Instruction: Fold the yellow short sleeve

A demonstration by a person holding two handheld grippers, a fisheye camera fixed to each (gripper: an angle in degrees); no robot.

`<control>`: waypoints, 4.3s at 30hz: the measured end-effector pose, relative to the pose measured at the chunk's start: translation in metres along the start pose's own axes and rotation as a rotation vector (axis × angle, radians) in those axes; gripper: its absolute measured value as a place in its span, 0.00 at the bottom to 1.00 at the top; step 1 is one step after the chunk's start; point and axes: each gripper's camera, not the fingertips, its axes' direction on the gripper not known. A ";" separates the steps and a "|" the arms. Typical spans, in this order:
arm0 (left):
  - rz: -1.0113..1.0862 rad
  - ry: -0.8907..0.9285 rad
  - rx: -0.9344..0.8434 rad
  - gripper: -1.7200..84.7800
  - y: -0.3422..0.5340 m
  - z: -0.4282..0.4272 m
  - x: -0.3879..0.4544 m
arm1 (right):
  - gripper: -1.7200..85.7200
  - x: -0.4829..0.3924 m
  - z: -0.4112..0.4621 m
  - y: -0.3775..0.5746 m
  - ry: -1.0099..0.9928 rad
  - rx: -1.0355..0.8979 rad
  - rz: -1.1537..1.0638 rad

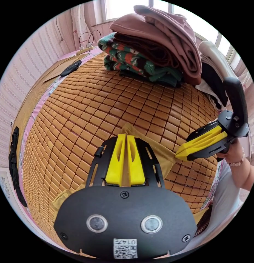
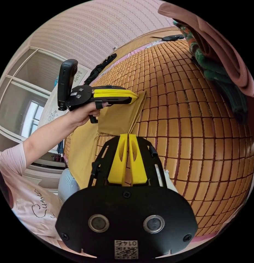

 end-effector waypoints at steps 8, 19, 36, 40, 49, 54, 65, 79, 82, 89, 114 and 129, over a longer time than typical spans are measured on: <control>-0.153 0.151 0.106 0.06 0.023 -0.038 -0.050 | 0.02 -0.002 0.026 -0.014 0.000 -0.034 0.009; -0.577 -0.212 0.156 0.07 0.422 -0.286 -0.155 | 0.02 -0.087 0.066 -0.024 0.027 0.013 -0.214; -1.035 -0.150 0.533 0.08 0.728 -0.366 -0.151 | 0.13 -0.510 0.479 -0.159 0.230 -0.388 -0.857; -0.979 -0.117 0.558 0.08 0.742 -0.396 -0.158 | 0.12 -0.521 0.556 -0.182 0.295 -0.560 -0.775; -1.032 -0.085 0.559 0.09 0.781 -0.433 -0.171 | 0.16 -0.561 0.625 -0.195 0.266 -0.504 -0.786; -1.052 -0.072 0.593 0.09 0.795 -0.454 -0.168 | 0.04 -0.579 0.656 -0.192 0.405 -0.477 -0.844; -0.847 -0.094 0.590 0.10 0.773 -0.494 -0.144 | 0.02 -0.525 0.563 -0.127 0.020 -0.531 -0.921; -0.431 -0.087 0.299 0.12 0.651 -0.482 -0.091 | 0.02 -0.481 0.607 -0.128 0.028 -0.554 -0.812; -0.478 -0.119 0.198 0.06 0.640 -0.478 -0.097 | 0.02 -0.493 0.614 -0.132 0.031 -0.522 -0.850; -0.838 -0.013 0.513 0.02 0.714 -0.533 -0.149 | 0.02 -0.562 0.668 -0.169 -0.040 -0.371 -0.936; -1.057 0.034 0.377 0.10 0.829 -0.572 -0.219 | 0.07 -0.639 0.834 -0.132 0.191 -0.684 -1.205; -0.915 0.132 0.394 0.08 0.803 -0.563 -0.232 | 0.01 -0.635 0.842 -0.101 0.121 -0.635 -1.309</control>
